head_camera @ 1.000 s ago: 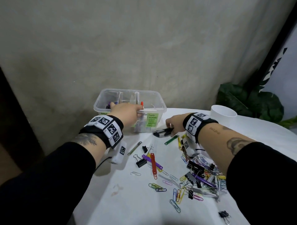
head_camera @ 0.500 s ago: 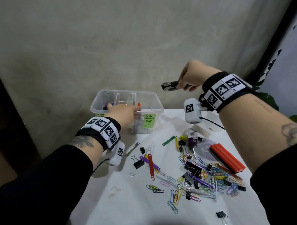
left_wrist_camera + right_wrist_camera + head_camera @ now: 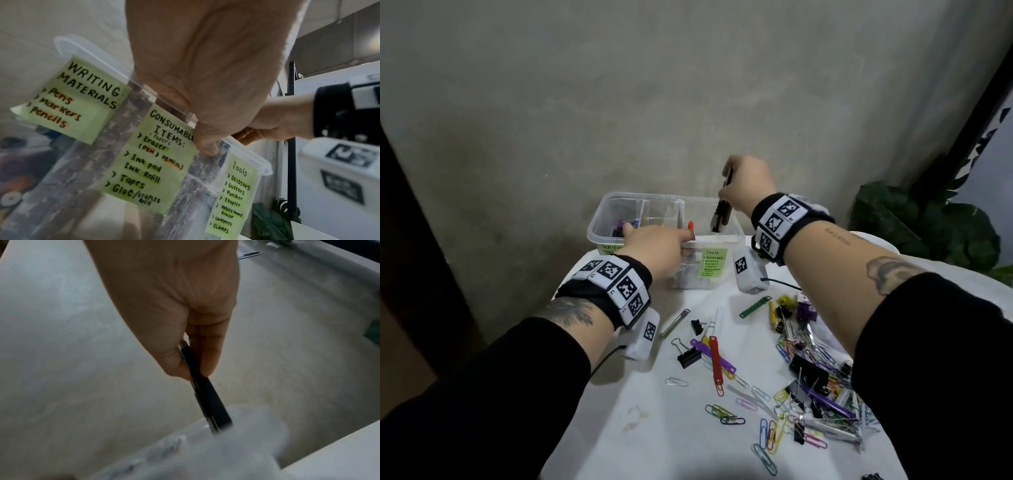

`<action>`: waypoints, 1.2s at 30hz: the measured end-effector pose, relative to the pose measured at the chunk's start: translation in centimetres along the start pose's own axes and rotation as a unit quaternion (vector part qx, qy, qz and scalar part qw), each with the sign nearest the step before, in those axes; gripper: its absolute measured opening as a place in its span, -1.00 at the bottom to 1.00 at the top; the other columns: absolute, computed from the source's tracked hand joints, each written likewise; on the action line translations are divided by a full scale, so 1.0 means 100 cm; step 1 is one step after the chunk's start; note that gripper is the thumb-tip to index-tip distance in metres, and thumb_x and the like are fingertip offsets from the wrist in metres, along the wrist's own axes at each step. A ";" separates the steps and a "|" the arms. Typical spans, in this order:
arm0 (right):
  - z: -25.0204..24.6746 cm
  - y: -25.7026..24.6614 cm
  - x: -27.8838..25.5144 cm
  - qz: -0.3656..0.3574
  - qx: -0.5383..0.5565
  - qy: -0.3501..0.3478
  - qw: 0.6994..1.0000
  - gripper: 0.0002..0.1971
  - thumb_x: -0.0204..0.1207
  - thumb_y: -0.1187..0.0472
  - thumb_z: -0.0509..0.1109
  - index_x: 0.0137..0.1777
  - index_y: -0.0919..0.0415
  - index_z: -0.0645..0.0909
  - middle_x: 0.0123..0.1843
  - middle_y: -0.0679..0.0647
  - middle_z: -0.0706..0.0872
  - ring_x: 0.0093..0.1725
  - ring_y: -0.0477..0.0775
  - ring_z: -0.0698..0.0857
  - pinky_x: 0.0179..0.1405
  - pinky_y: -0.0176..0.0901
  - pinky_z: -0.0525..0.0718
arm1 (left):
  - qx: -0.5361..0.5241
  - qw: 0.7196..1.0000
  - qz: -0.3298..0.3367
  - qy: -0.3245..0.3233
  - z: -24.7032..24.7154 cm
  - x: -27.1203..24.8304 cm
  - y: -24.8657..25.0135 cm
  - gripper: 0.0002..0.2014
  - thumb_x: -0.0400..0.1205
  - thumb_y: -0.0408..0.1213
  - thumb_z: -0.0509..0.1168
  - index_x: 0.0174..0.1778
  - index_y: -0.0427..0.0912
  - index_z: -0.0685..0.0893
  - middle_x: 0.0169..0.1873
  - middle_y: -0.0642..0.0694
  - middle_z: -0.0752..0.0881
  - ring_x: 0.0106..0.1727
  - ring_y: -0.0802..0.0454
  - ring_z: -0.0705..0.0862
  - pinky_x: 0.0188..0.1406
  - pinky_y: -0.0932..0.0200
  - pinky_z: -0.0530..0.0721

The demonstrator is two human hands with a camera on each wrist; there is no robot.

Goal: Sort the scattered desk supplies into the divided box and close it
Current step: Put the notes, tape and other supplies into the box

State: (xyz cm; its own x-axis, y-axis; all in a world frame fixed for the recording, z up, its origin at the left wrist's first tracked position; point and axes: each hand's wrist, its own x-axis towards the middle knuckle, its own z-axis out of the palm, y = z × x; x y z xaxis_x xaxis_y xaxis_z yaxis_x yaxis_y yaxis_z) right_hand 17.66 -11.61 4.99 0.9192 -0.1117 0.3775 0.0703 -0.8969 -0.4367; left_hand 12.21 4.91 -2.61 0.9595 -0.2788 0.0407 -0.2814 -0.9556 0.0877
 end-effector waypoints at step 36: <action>-0.083 0.165 -0.111 0.180 -0.211 -0.312 0.909 -0.47 0.34 -0.10 0.65 0.22 0.14 0.64 0.14 0.11 0.72 0.14 0.17 0.68 0.11 0.02 0.71 | 0.009 0.994 0.007 0.104 -0.005 -0.019 0.017 -0.62 0.65 -0.27 0.16 0.33 0.23 0.51 0.38 -0.19 0.55 0.52 -0.28 0.31 0.48 -0.54 -0.02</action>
State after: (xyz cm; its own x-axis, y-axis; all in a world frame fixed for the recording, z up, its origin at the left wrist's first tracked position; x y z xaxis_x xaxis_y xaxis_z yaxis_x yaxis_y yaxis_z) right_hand 5.38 -28.67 0.34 0.9035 -0.2841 -0.3209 -0.3122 -0.9492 -0.0385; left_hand 9.93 3.89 -2.05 0.9308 -0.2689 0.2475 -0.2935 -0.9535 0.0679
